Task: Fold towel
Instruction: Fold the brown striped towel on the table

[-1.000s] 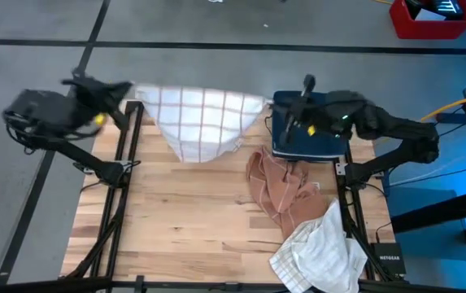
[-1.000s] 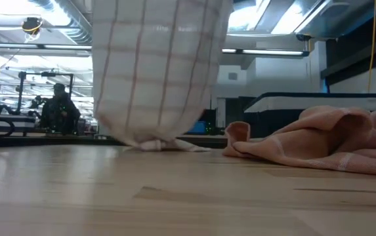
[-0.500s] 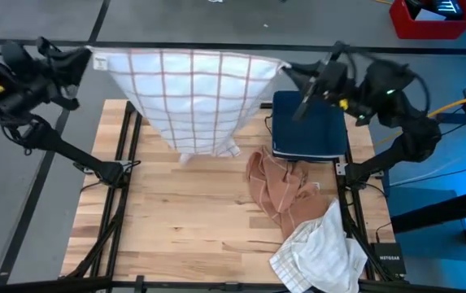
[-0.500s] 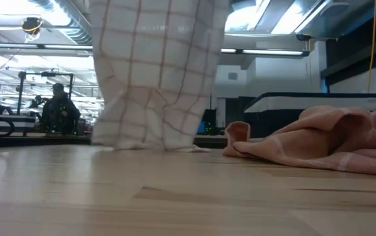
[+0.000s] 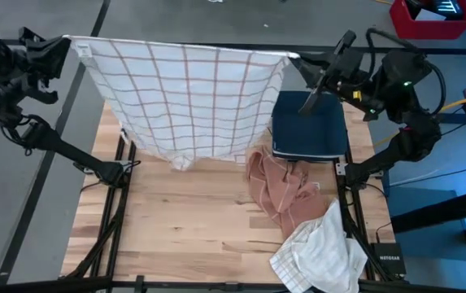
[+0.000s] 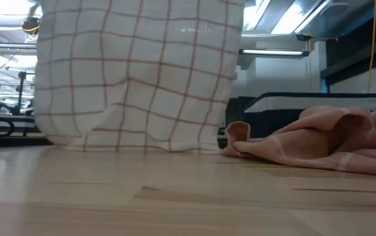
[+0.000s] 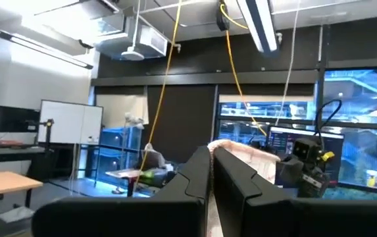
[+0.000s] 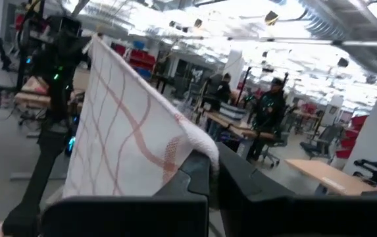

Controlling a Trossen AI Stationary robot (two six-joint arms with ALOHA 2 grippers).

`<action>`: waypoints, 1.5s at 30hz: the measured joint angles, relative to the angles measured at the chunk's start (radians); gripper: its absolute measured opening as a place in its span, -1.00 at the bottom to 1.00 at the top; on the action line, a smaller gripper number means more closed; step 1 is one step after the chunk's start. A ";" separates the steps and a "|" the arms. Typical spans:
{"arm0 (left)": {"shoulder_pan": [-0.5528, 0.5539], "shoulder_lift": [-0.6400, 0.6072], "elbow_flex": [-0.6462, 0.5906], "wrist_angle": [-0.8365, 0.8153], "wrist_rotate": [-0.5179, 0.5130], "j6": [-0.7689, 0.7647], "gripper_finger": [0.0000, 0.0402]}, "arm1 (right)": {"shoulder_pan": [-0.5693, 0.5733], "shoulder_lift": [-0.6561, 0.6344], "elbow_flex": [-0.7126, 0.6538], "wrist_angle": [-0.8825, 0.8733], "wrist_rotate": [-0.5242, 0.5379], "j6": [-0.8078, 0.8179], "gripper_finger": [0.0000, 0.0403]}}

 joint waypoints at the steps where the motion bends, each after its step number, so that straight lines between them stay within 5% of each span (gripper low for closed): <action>1: 0.000 0.003 0.000 -0.025 0.039 -0.016 -0.97 | 0.000 0.000 0.000 -0.024 -0.005 0.018 -0.94; 4: 0.000 0.017 0.000 -0.122 0.133 -0.074 -0.97 | 0.000 0.000 0.000 -0.110 -0.059 0.074 -0.95; 10: 0.000 0.026 -0.002 -0.265 0.135 -0.165 -0.97 | 0.036 -0.004 0.000 -0.253 -0.064 0.147 -0.94; 19: 0.001 0.064 0.001 0.014 0.088 0.060 -0.97 | 0.071 -0.015 0.000 -0.151 0.011 0.034 -0.93; 28: -0.001 0.091 -0.002 -0.316 0.119 -0.162 -0.97 | 0.152 -0.015 0.000 -0.281 -0.044 0.125 -0.94; 32: 0.000 0.091 -0.002 -0.393 0.286 -0.233 -0.97 | 0.199 -0.015 0.000 -0.316 -0.063 0.150 -0.95; 36: -0.020 0.102 -0.001 -0.350 0.668 -0.242 -0.97 | 0.268 -0.014 0.000 -0.298 -0.200 0.123 -0.94; 45: -0.113 0.149 -0.002 -0.120 0.753 -0.278 -0.97 | 0.399 -0.013 -0.001 -0.146 -0.229 0.210 -0.94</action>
